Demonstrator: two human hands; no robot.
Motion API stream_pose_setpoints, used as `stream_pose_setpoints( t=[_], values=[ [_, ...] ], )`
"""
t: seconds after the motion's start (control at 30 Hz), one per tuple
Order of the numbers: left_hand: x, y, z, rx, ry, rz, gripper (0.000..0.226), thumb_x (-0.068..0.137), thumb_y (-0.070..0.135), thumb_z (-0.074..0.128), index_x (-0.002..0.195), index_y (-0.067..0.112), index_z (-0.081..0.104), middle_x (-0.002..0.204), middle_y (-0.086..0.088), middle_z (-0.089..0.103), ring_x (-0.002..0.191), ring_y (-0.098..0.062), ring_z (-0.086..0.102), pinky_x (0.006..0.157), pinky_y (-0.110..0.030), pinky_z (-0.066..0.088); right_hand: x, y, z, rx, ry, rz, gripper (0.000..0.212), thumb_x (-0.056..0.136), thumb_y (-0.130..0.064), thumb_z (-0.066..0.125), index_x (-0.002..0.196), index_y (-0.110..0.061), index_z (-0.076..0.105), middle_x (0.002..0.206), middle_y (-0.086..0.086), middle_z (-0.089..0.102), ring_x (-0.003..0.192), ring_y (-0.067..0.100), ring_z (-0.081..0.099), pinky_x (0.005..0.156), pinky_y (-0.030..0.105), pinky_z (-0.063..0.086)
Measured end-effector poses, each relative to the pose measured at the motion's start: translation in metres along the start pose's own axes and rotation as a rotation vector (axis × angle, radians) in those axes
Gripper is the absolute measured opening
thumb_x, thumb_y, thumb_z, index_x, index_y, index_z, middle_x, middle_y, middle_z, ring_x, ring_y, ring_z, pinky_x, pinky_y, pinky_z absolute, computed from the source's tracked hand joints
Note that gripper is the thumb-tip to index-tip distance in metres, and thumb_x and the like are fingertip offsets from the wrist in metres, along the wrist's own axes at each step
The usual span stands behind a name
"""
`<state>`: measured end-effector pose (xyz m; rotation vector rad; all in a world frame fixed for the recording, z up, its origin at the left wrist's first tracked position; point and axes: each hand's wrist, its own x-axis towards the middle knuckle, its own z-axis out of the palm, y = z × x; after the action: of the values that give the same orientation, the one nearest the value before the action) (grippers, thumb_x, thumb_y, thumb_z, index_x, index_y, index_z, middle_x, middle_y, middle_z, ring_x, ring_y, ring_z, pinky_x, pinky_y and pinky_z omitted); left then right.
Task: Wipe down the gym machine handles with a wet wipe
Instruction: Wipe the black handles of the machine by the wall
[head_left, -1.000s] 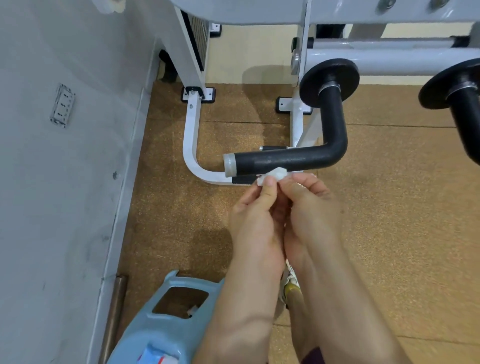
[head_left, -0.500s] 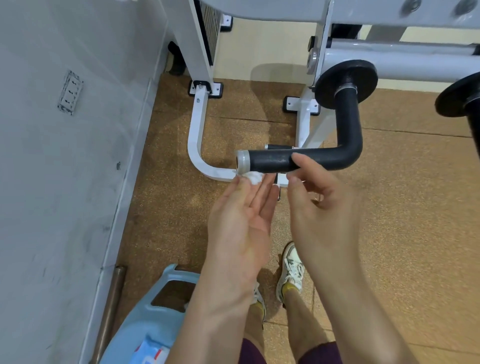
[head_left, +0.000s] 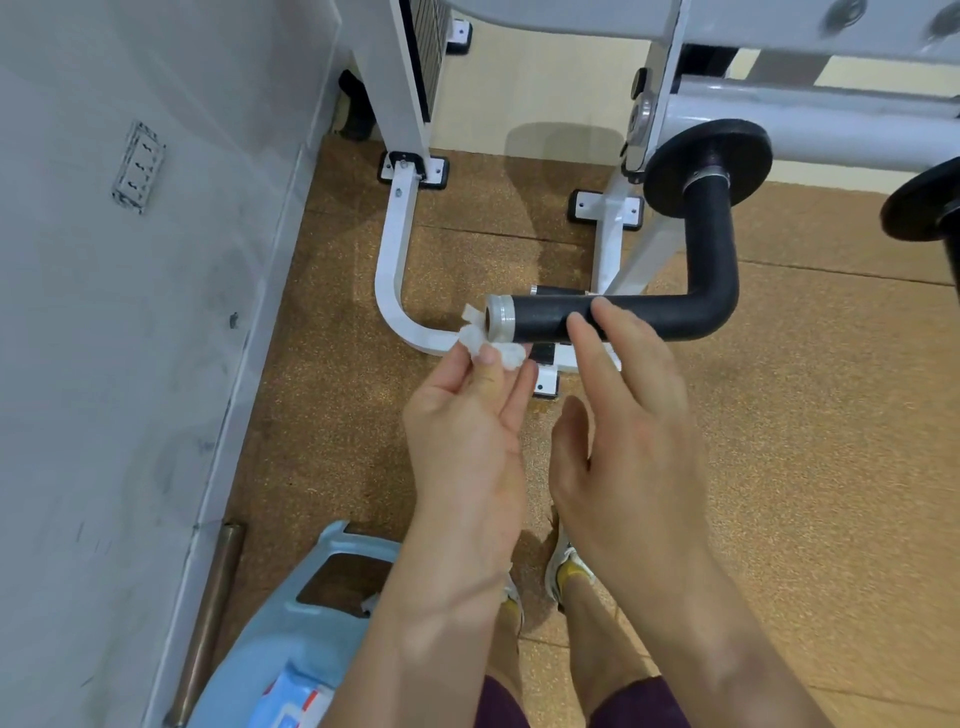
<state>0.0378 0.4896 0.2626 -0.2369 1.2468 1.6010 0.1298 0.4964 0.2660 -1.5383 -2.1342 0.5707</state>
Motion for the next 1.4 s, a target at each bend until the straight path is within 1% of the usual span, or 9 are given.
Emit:
stream_pose_setpoints(
  t=[0.23,0.53,0.7,0.87,0.97,1.07,1.2,1.27,1.4],
  values=[
    [0.027,0.026,-0.008,-0.012,-0.240,-0.190,0.030,0.098,-0.004,0.037,0.116,0.001,0.061,0.117,-0.019,0.067,0.109,-0.025,0.066,0.087,-0.033,0.056,-0.002,0.003,-0.002,0.001,-0.051,-0.043,0.055,0.086,-0.002,0.049,0.140,-0.003,0.044,0.151,0.008,0.038,0.144,0.020,0.026,0.118,0.024,0.017],
    [0.024,0.072,-0.015,0.766,-0.038,0.029,0.019,0.096,0.014,0.051,0.096,0.020,0.070,0.085,-0.006,0.073,0.075,-0.013,0.069,0.072,-0.027,0.056,0.009,0.011,-0.018,0.050,-0.103,-0.075,0.051,0.084,-0.006,0.051,0.135,-0.009,0.052,0.142,0.002,0.050,0.137,0.017,0.040,0.110,0.038,0.036],
    [0.059,0.103,0.014,1.273,-0.383,-0.043,0.017,0.087,0.027,0.065,0.088,0.016,0.077,0.091,-0.010,0.070,0.073,-0.016,0.057,0.071,-0.027,0.052,0.021,0.016,-0.028,0.046,-0.142,-0.126,0.048,0.080,-0.007,0.053,0.127,-0.011,0.059,0.131,0.001,0.060,0.125,0.021,0.053,0.098,0.047,0.048],
    [0.077,0.114,0.048,1.519,-0.516,-0.242,0.025,0.086,0.027,0.066,0.086,0.004,0.075,0.079,-0.005,0.065,0.073,-0.017,0.049,0.068,-0.027,0.044,0.032,0.020,-0.037,0.010,-0.185,-0.186,0.041,0.078,-0.008,0.055,0.117,-0.012,0.066,0.123,-0.001,0.065,0.116,0.021,0.059,0.090,0.044,0.052],
    [0.077,0.110,0.068,1.649,-0.600,-0.245,0.024,0.089,0.024,0.063,0.079,0.005,0.074,0.068,0.004,0.064,0.069,-0.012,0.052,0.069,-0.024,0.044,0.047,0.017,-0.048,0.033,-0.165,-0.180,0.031,0.080,-0.011,0.057,0.107,-0.021,0.070,0.104,-0.008,0.071,0.094,0.010,0.063,0.077,0.034,0.053],
    [0.075,0.105,0.074,1.718,-0.625,-0.208,0.018,0.092,0.020,0.060,0.089,0.012,0.075,0.085,0.000,0.072,0.084,-0.022,0.063,0.079,-0.034,0.054,0.095,0.006,-0.059,0.282,-0.380,0.009,0.029,0.092,-0.015,0.056,0.115,-0.031,0.065,0.101,-0.018,0.067,0.089,-0.004,0.058,0.077,0.015,0.047],
    [0.069,0.104,0.068,1.601,-0.430,-0.113,0.004,0.081,0.019,0.073,0.083,0.018,0.076,0.079,0.004,0.073,0.082,-0.014,0.067,0.081,-0.032,0.053,0.151,0.001,-0.045,0.217,-0.833,-0.010,0.044,0.097,-0.019,0.050,0.140,-0.026,0.044,0.125,-0.005,0.064,0.109,0.011,0.061,0.094,0.027,0.048],
    [0.070,0.106,0.069,1.628,-0.430,-0.129,0.006,0.076,0.026,0.077,0.080,0.021,0.078,0.077,0.005,0.072,0.079,-0.013,0.063,0.077,-0.030,0.050,0.149,0.006,-0.046,0.135,-0.763,-0.087,0.037,0.098,-0.016,0.047,0.132,-0.027,0.053,0.123,-0.001,0.065,0.109,0.015,0.061,0.094,0.033,0.049],
    [0.076,0.113,0.080,1.729,-0.474,-0.265,0.013,0.072,0.029,0.076,0.081,0.021,0.079,0.096,0.000,0.074,0.101,-0.020,0.063,0.096,-0.038,0.049,0.126,0.044,-0.070,0.053,-0.335,0.016,0.034,0.092,-0.019,0.057,0.124,-0.032,0.059,0.121,-0.005,0.063,0.107,0.014,0.056,0.088,0.028,0.043]
  ],
)
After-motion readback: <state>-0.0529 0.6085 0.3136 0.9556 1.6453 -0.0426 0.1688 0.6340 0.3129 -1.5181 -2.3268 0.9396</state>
